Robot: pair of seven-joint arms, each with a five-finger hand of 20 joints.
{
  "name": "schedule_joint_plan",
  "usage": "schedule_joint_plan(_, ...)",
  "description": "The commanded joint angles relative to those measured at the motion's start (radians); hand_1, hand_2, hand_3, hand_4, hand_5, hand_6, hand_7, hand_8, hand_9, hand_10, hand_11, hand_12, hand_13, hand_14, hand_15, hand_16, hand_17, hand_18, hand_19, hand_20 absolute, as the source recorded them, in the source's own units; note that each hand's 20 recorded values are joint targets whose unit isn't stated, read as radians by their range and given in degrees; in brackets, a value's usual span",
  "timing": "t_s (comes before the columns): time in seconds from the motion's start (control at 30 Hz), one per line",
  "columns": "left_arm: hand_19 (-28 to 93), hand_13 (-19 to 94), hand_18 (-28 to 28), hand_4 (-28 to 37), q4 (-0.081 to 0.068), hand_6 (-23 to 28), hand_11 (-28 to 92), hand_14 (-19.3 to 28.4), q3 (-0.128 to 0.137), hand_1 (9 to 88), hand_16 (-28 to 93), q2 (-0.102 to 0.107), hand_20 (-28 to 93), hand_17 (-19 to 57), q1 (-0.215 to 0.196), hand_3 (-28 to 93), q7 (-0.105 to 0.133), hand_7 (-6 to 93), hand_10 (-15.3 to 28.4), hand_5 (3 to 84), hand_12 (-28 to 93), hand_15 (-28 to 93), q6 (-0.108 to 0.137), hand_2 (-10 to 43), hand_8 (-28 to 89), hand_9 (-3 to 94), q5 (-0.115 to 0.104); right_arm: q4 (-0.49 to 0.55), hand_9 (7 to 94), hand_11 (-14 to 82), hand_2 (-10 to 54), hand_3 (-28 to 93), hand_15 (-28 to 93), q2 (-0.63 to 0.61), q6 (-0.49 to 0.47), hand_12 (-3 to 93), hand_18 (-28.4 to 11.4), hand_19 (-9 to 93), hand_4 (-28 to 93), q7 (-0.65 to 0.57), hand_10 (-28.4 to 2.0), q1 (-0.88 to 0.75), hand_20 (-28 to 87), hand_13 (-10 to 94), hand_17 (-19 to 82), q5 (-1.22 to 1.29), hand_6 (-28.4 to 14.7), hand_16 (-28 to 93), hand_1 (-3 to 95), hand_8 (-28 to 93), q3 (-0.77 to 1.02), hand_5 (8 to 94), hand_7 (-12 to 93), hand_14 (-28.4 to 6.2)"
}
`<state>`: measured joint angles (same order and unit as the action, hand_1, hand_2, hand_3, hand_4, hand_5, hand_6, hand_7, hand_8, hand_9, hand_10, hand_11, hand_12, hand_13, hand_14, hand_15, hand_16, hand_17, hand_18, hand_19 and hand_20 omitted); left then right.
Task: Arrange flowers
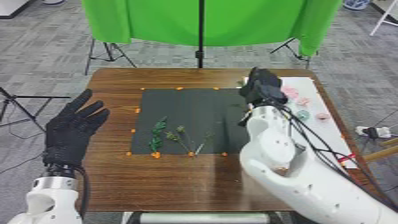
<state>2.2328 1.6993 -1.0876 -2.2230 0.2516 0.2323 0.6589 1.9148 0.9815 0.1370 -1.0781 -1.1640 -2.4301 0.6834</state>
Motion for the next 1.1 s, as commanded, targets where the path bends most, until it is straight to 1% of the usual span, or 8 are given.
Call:
schedule_joint_plan(0.03,57,27,26.0,-26.3,-0.005,8.8,27,27.3,-0.009,24.1,-9,-0.006,11,-8.8,-0.014,77,-0.002,10.6,20.3,39.8,11,55,-0.008,10.9,-9,36.7,0.003,-0.039,93.7,45.0,-9.5,74,79,0.077,-0.008,21.3,-25.2,93,-28,-0.026,-14.5,-0.112,52,80,37,-0.007,-5.9,17,56.5,11,-0.053,93.7,25,-12.0)
schedule_joint_plan(0.13,57,27,26.0,-26.2,-0.007,8.8,27,27.3,-0.016,24.1,-9,0.003,11,-8.8,-0.016,77,0.016,10.6,20.3,39.8,11,55,-0.006,10.9,-9,36.7,-0.004,-0.057,93.7,45.3,-9.5,74,79,0.093,-0.027,21.2,-25.3,93,-28,-0.024,-14.5,-0.117,53,80,37,-0.005,-5.8,17,56.6,11,-0.064,93.7,25,-12.1)
schedule_joint_plan(0.4,57,27,26.0,-25.8,-0.007,8.8,27,27.3,-0.017,24.2,-9,0.005,11,-8.8,-0.018,78,0.023,10.6,20.3,39.8,11,55,-0.006,10.7,-9,36.6,-0.003,-0.075,93.7,45.7,-9.5,73,80,0.102,-0.067,21.2,-25.3,93,-28,-0.047,-14.0,-0.142,54,81,39,0.022,-5.0,17,55.7,11,-0.062,93.7,25,-11.9)
schedule_joint_plan(0.5,57,27,26.0,-25.6,-0.008,8.8,27,27.2,-0.015,24.3,-9,-0.001,11,-8.8,-0.015,78,0.012,10.6,20.3,39.8,11,55,-0.008,10.8,-9,36.7,0.002,-0.073,93.6,46.1,-9.5,73,80,0.107,-0.081,21.3,-25.5,93,-28,-0.060,-13.6,-0.155,55,81,39,0.037,-4.4,17,55.1,12,-0.050,93.7,24,-11.9)
schedule_joint_plan(0.53,57,27,26.0,-25.5,-0.006,8.8,27,27.2,-0.016,24.3,-9,0.003,11,-8.8,-0.019,78,0.020,10.6,20.3,39.8,11,55,-0.005,10.8,-9,36.7,-0.001,-0.072,93.4,46.6,-9.5,73,80,0.110,-0.087,21.6,-25.5,93,-28,-0.062,-13.4,-0.158,55,81,40,0.038,-3.9,17,54.8,12,-0.046,93.7,24,-11.8)
schedule_joint_plan(0.57,57,27,26.0,-25.4,-0.007,8.8,27,27.3,-0.016,24.4,-9,-0.002,11,-8.7,-0.015,78,0.011,10.6,20.3,39.9,11,55,-0.009,10.8,-9,36.7,0.003,-0.071,93.2,47.2,-9.5,72,80,0.111,-0.091,21.7,-25.5,93,-28,-0.066,-13.3,-0.166,56,81,40,0.038,-3.5,17,54.5,12,-0.042,93.7,24,-11.8)
schedule_joint_plan(0.77,57,27,25.9,-24.8,-0.010,8.9,27,27.2,-0.023,24.5,-9,-0.001,11,-8.7,-0.005,78,0.007,10.7,20.3,40.0,11,55,-0.009,10.9,-9,36.7,0.004,-0.090,92.7,49.5,-9.5,69,80,0.121,-0.081,21.6,-25.6,93,-28,-0.069,-13.0,-0.165,57,81,40,0.050,-2.5,17,52.7,10,-0.046,93.7,26,-11.7)
schedule_joint_plan(1.1,57,27,25.9,-24.4,-0.010,9.0,27,27.2,-0.025,24.8,-9,-0.004,11,-8.7,0.006,78,-0.005,10.5,20.2,40.1,11,55,-0.005,11.0,-9,36.7,0.008,-0.112,92.8,49.8,-9.5,73,80,0.145,-0.089,21.2,-25.9,93,-28,-0.079,-13.0,-0.148,57,81,41,0.041,-1.2,17,46.2,7,-0.053,93.7,26,-11.9)
